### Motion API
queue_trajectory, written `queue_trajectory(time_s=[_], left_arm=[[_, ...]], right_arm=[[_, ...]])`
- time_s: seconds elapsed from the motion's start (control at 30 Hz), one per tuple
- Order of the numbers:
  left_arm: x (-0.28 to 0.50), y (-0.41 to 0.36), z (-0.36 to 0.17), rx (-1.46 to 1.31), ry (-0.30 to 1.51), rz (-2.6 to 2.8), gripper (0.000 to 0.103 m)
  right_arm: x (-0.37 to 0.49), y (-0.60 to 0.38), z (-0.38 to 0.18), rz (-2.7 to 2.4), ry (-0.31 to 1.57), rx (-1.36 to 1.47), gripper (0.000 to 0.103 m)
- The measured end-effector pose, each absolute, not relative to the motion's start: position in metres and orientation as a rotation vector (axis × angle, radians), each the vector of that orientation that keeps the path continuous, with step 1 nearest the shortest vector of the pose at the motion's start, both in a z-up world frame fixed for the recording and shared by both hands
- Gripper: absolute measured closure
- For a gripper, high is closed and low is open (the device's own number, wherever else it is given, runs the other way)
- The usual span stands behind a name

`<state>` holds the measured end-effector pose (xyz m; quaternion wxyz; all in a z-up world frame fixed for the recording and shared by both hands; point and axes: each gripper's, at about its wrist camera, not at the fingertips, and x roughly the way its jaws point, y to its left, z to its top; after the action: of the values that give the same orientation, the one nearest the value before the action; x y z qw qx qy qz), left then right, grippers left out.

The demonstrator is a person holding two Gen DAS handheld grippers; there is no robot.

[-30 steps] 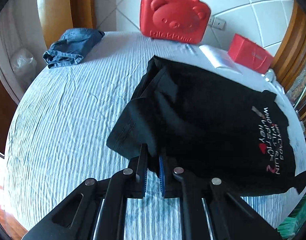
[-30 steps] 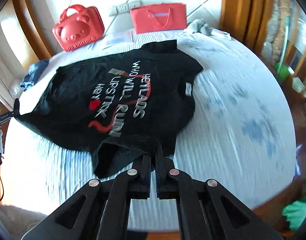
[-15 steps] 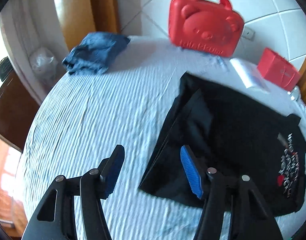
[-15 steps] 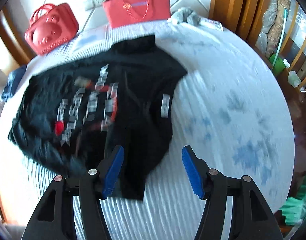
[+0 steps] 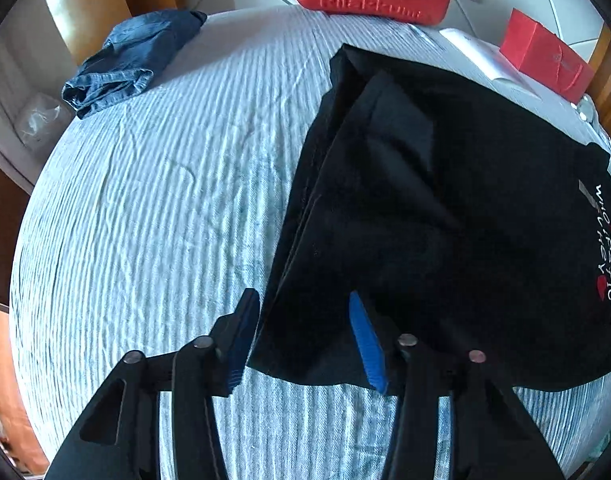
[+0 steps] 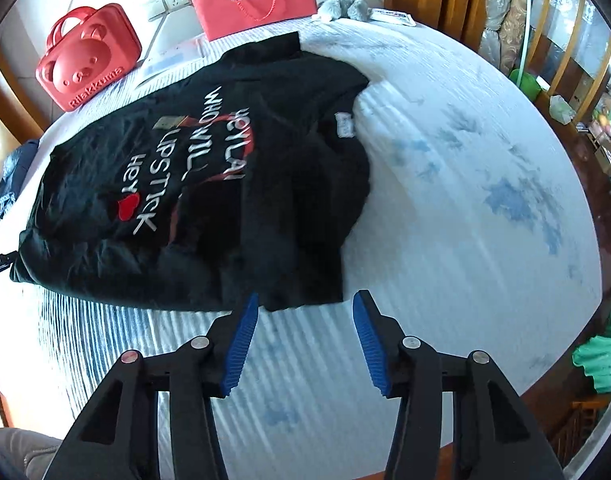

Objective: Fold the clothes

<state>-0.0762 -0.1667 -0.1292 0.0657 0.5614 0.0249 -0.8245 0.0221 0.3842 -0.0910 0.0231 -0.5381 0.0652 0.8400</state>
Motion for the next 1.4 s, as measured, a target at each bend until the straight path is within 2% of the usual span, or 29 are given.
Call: queue_trajectory(time_s=[0.17, 0.2, 0.3, 0.4, 0.5, 0.57, 0.63, 0.67, 0.7, 0.77, 0.9, 0.97, 1.13, 1.17, 1.23, 1.27, 1.33, 1.37, 1.4], left_arm=[[-0.071, -0.168, -0.136, 1.675, 0.103, -2.507, 0.063], [-0.071, -0.168, -0.136, 1.666, 0.104, -2.509, 0.066], [-0.069, -0.165, -0.134, 1.638, 0.044, -2.502, 0.097], [-0.065, -0.167, -0.130, 1.623, 0.037, -2.488, 0.099], [-0.062, -0.173, -0.129, 1.643, 0.053, -2.467, 0.099], [-0.062, -0.174, -0.134, 1.666, 0.040, -2.450, 0.099], [-0.063, -0.171, -0.135, 1.668, 0.018, -2.443, 0.098], [-0.064, -0.171, -0.134, 1.678, 0.021, -2.439, 0.097], [-0.064, -0.171, -0.133, 1.687, 0.035, -2.438, 0.095], [-0.062, -0.172, -0.127, 1.679, 0.051, -2.445, 0.094], [-0.056, -0.178, -0.112, 1.632, 0.066, -2.456, 0.086], [-0.057, -0.179, -0.104, 1.607, 0.076, -2.474, 0.085], [-0.068, -0.172, -0.097, 1.582, 0.083, -2.504, 0.085], [-0.071, -0.171, -0.099, 1.591, 0.082, -2.505, 0.085], [-0.074, -0.159, -0.102, 1.612, 0.065, -2.483, 0.085], [-0.075, -0.160, -0.106, 1.622, 0.055, -2.467, 0.085], [-0.077, -0.163, -0.108, 1.636, 0.075, -2.453, 0.085], [-0.080, -0.163, -0.106, 1.635, 0.092, -2.460, 0.085], [-0.083, -0.163, -0.102, 1.628, 0.104, -2.472, 0.085]], right_arm=[[0.017, 0.359, -0.108, 2.597, 0.088, -1.575, 0.060], [0.014, 0.358, -0.114, 2.589, 0.085, -1.573, 0.068], [0.007, 0.361, -0.128, 2.543, 0.060, -1.596, 0.090], [0.013, 0.379, -0.105, 2.542, 0.082, -1.517, 0.095], [0.016, 0.417, -0.079, 2.523, 0.215, -1.495, 0.096], [0.010, 0.442, -0.084, 2.475, 0.315, -1.580, 0.095], [-0.003, 0.456, -0.113, 2.355, 0.384, -1.775, 0.083], [-0.006, 0.461, -0.121, 2.315, 0.391, -1.823, 0.067], [-0.006, 0.464, -0.124, 2.295, 0.384, -1.839, 0.061], [-0.003, 0.469, -0.111, 2.319, 0.372, -1.776, 0.060], [0.003, 0.474, -0.079, 2.362, 0.234, -1.632, 0.059], [-0.001, 0.463, -0.068, 2.448, 0.163, -1.609, 0.059], [-0.030, 0.424, -0.083, 2.555, 0.069, -1.703, 0.059], [-0.035, 0.424, -0.091, 2.543, 0.082, -1.740, 0.059], [-0.043, 0.429, -0.106, 2.516, 0.076, -1.815, 0.093], [-0.044, 0.432, -0.112, 2.481, 0.038, -1.826, 0.101], [-0.050, 0.441, -0.118, 2.423, 0.035, -1.851, 0.099], [-0.052, 0.445, -0.112, 2.428, 0.046, -1.844, 0.089], [-0.054, 0.448, -0.103, 2.449, 0.051, -1.820, 0.070]])
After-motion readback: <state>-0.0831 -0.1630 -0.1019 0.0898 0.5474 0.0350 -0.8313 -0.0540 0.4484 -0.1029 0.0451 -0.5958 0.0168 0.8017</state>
